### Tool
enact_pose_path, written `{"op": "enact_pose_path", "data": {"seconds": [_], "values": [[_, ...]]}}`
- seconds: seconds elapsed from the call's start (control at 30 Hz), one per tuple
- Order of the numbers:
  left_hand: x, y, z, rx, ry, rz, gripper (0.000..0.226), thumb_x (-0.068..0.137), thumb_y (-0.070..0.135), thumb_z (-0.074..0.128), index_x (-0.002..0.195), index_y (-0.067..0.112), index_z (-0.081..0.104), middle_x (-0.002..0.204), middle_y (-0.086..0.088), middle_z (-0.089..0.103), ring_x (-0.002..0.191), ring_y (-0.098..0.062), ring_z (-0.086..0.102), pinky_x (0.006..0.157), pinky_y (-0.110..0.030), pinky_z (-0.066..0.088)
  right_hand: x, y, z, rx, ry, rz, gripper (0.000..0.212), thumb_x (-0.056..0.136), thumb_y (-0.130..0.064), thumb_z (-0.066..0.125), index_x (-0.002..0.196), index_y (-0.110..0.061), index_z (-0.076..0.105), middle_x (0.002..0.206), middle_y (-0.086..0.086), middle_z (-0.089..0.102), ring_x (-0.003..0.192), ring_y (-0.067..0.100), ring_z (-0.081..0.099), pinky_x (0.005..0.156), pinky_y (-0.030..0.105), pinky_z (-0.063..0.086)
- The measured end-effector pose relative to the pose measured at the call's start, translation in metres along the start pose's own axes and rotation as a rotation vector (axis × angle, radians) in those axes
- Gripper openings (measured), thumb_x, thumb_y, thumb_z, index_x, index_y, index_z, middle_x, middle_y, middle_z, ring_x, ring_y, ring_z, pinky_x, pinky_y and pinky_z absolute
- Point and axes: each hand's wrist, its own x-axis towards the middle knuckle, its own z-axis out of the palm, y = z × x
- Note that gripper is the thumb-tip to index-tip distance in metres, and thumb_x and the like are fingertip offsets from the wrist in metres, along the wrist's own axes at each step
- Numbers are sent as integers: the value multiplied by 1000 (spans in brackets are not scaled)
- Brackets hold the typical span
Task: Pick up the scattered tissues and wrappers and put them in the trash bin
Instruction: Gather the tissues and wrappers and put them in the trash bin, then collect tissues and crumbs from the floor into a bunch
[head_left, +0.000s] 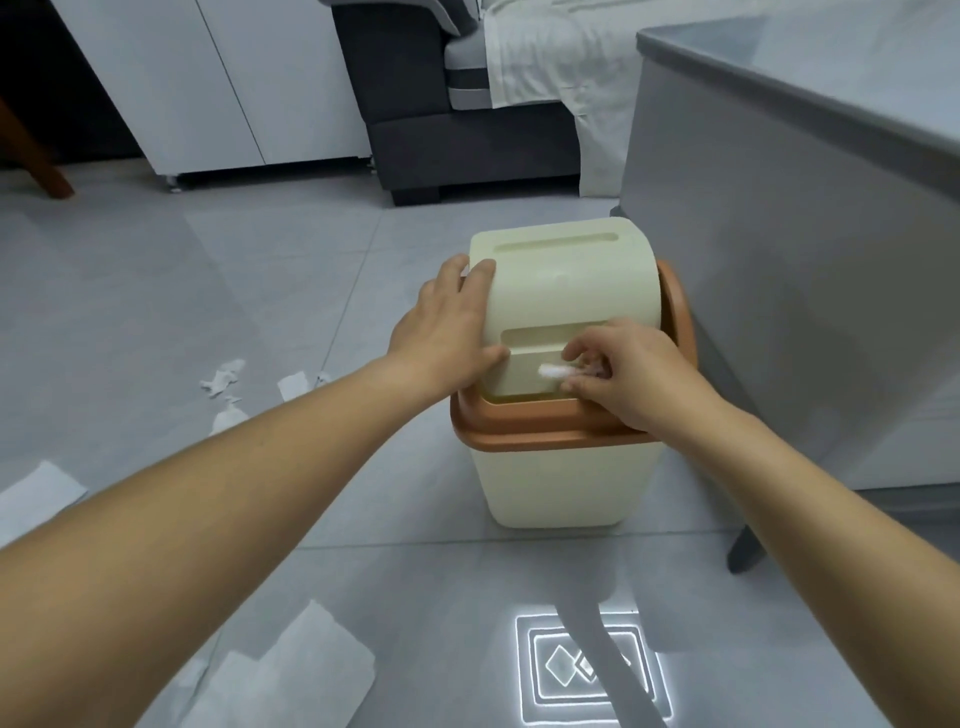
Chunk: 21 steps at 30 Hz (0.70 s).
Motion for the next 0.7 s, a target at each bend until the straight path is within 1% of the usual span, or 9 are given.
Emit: {"op": "enact_pose_path", "data": {"seconds": [0.07,0.13,0.27,0.37,0.4,0.47,0.53,0.6,0.7], "values": [[-1,-1,1,4,10,9,81,77,35,69,140,23,20,150,-7,19,127,-33,34,91,-46,43,2,2,0,4,-21,29,32,74,-38,71,102,-26,63,94,-6,57,84,15,55,73,27,42],[-2,-2,2,1,12,8,80,77,34,68,140,23,20,150,-7,19,127,-33,34,91,-46,43,1,5,2,-6,-4,36,31,75,-39,71,103,-29,62,94,-11,57,82,12,55,72,29,47],[-5,-2,3,-14,-2,-8,79,78,35,67,140,22,20,151,-7,17,129,-34,33,93,-47,43,-4,6,5,-11,58,41,23,78,-40,66,100,-36,59,88,-15,63,81,12,58,73,39,54],[-12,-5,1,-60,-15,-2,77,80,39,64,142,21,20,152,-6,16,130,-32,32,97,-46,42,-8,2,9,-29,149,47,13,84,-38,58,94,-31,62,77,-9,68,78,19,61,69,40,53],[-17,-7,-1,-93,-16,7,77,82,41,63,142,21,20,152,-5,16,131,-30,32,99,-45,41,-10,0,9,-61,182,35,18,85,-42,55,87,-27,64,73,-5,67,74,22,61,66,39,52],[-35,-16,-6,-153,3,33,73,84,46,59,143,21,23,151,-4,19,133,-26,32,101,-43,39,-15,-8,8,-136,227,-21,40,87,-50,47,72,-18,66,65,1,63,67,26,58,61,35,44],[-65,-34,-11,-172,24,51,64,87,47,54,140,20,30,149,-3,25,132,-23,35,101,-39,39,-23,-21,10,-136,251,-91,47,89,-50,44,68,-15,66,72,3,62,73,28,56,67,39,43],[-105,-61,-17,-203,27,49,48,89,44,54,129,19,45,142,0,37,124,-18,44,95,-34,44,-29,-36,18,-106,273,-162,42,90,-46,46,78,-14,69,86,7,63,84,31,56,77,46,43],[-186,-112,-17,-230,-69,-3,16,89,33,56,97,20,61,124,3,53,110,-8,51,79,-22,45,-39,-65,44,-151,277,-266,34,89,-43,49,89,-16,69,97,12,65,91,36,54,81,47,37]]}}
